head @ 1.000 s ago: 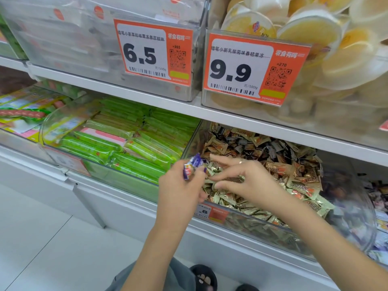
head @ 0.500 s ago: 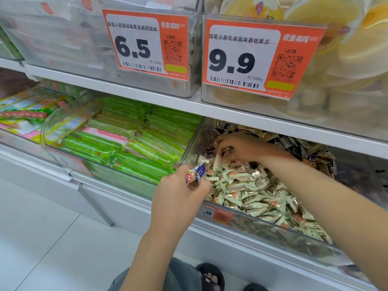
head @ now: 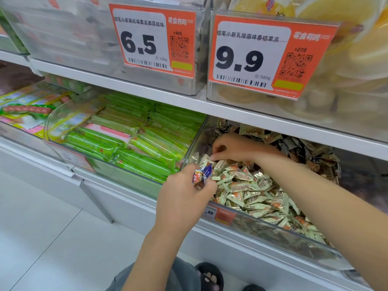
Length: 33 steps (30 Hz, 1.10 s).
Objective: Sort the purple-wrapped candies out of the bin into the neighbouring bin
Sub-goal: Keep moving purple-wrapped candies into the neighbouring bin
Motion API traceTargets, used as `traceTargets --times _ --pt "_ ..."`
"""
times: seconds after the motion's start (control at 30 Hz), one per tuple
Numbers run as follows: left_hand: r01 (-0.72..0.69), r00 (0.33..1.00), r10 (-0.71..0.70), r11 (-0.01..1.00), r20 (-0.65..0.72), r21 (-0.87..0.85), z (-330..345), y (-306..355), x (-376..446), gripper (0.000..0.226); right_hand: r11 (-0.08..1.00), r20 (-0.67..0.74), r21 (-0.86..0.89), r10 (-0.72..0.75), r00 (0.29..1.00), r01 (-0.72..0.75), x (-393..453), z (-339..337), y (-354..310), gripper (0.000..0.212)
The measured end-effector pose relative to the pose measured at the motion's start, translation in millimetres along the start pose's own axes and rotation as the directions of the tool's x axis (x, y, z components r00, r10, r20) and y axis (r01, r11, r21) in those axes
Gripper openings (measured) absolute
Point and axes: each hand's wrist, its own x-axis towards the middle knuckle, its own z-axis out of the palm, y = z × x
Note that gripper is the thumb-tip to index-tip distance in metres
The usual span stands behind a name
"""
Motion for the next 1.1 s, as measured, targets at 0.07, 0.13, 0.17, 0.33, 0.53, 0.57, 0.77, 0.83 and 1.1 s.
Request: traceTargets --times 0.07,0.13,0.17,0.33,0.53,0.57,0.77,0.83,1.1 --pt "0.006 1.000 -0.006 1.000 0.008 -0.011 -0.1 -2.0 0.5 0.011 0.999 -0.023 -0.003 0.033 0.999 -0.033 -5.4 -1.5 9.4 0.021" --pt "0.006 1.000 -0.006 1.000 0.011 -0.006 0.2 -3.2 1.0 0.010 0.995 -0.021 -0.080 0.050 0.999 -0.051 -9.6 -6.1 14.4 0.027" --pt "0.004 1.000 -0.004 1.000 0.009 -0.005 0.4 -3.7 1.1 0.010 0.992 0.001 -0.115 0.053 0.999 -0.053 -9.0 -8.0 13.1 0.034" --pt "-0.001 1.000 0.002 1.000 0.006 -0.025 0.8 -3.6 0.7 0.010 0.930 0.152 -0.366 0.076 0.985 -0.016 10.0 2.0 -3.7 0.066" --pt "-0.002 1.000 0.003 1.000 0.017 -0.025 1.4 -5.4 1.7 0.010 0.833 0.088 -0.537 0.212 0.973 -0.133 22.2 13.6 3.1 0.073" --pt "-0.002 1.000 0.002 1.000 0.018 -0.029 1.2 -5.2 1.7 0.010 0.804 0.105 -0.582 0.223 0.969 -0.122 25.6 14.0 2.5 0.074" --pt "0.013 0.999 -0.010 0.998 0.043 -0.061 -0.5 -6.3 1.4 0.008 0.787 0.198 -0.617 0.192 0.961 -0.030 36.6 13.5 5.1 0.060" --pt "0.006 0.998 -0.002 0.998 0.056 -0.068 -1.3 -7.8 1.8 0.009 0.827 0.191 -0.562 0.166 0.968 -0.031 33.0 11.9 8.0 0.063" --pt "0.015 0.998 -0.011 0.997 0.061 -0.070 -1.2 -5.4 2.9 0.016 0.980 0.016 0.159 0.115 0.993 -0.117 -19.8 -9.1 11.4 0.061"
